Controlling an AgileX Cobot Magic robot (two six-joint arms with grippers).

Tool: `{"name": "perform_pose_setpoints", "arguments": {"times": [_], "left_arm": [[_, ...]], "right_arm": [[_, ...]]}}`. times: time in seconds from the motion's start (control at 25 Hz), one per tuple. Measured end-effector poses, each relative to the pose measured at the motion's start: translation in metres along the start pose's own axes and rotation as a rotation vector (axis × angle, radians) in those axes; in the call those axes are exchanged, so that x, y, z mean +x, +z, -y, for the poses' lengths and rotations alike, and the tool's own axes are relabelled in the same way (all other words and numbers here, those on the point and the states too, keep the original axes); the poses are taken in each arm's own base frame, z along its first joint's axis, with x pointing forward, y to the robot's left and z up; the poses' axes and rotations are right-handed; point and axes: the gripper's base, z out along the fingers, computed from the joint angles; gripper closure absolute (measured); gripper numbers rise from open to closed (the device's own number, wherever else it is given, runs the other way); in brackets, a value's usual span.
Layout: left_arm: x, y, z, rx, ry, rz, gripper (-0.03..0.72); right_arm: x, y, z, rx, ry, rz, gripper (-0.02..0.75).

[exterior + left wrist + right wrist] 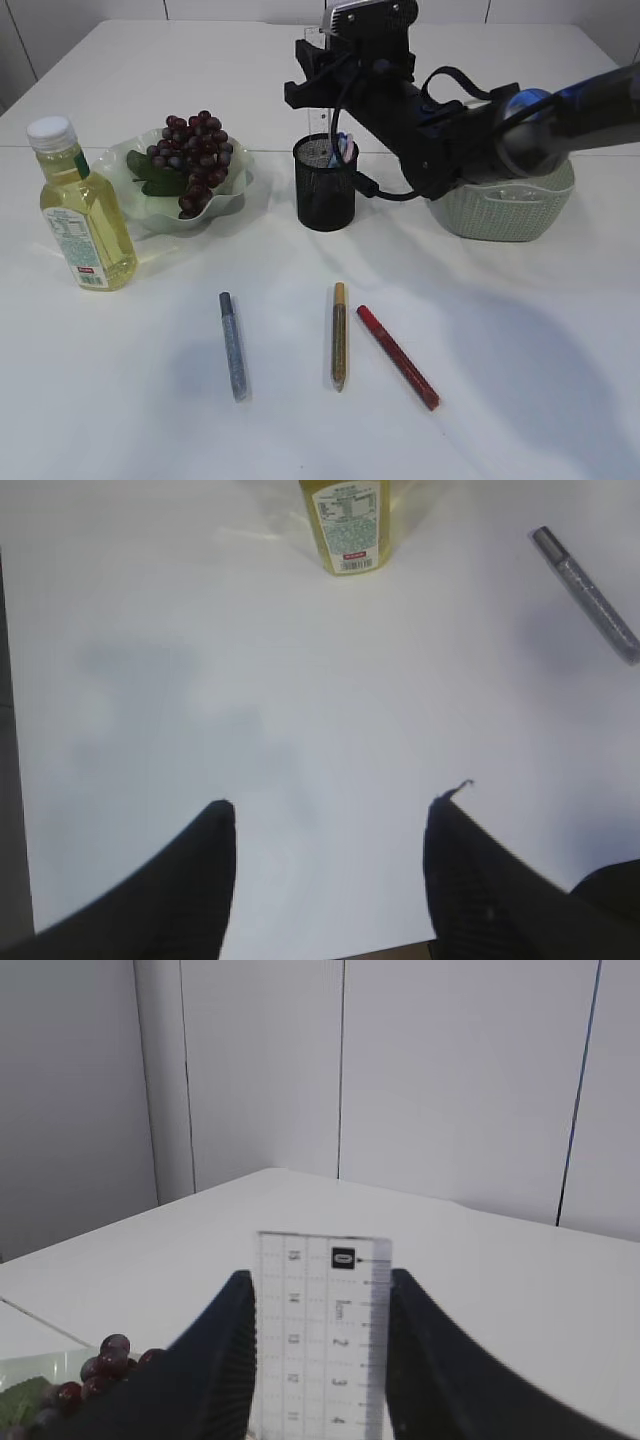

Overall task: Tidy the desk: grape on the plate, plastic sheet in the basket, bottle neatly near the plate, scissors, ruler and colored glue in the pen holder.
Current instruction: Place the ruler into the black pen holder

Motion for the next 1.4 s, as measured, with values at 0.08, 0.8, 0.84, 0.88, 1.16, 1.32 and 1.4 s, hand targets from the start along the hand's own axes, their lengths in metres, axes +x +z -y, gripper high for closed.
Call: {"name": "perform_pose_setpoints", "arguments": {"times": [0.08, 0.8, 0.84, 0.88, 1.16, 1.32, 1.4], "left_arm": [[0.0, 0.0, -0.0004, -0.004, 0.002, 0.0, 0.254], [0.0, 0.0, -0.0011, -0.013, 0.005, 0.0, 0.254], [0.0, 0.0, -0.0011, -0.013, 0.005, 0.0, 0.254], [0.0, 0.0, -0.0011, -0.013, 0.005, 0.0, 0.254], [0.0, 0.0, -0.0011, -0.013, 0.005, 0.0, 0.254], [0.0, 0.0, -0.0011, -0.013, 0.005, 0.0, 0.254], [0.0, 0.0, -0.0011, -0.013, 0.005, 0.0, 0.254]], "right_arm": [[0.0031, 0.0002, -0.0002, 0.0, 0.003, -0.006, 0.43], [0.005, 0.0038, -0.0004, -0.001, 0.009, -0.001, 0.43], [0.0053, 0.0038, -0.0004, -0.001, 0.009, -0.004, 0.43], [0.0057, 0.0038, -0.0004, -0.001, 0.009, -0.008, 0.43], [0.0069, 0.0038, -0.0004, -0.002, 0.009, -0.022, 0.43], [0.0076, 0.0038, -0.0005, -0.002, 0.009, -0.029, 0.43], [0.0079, 0.0038, -0.0005, -0.002, 0.009, -0.032, 0.426]]}}
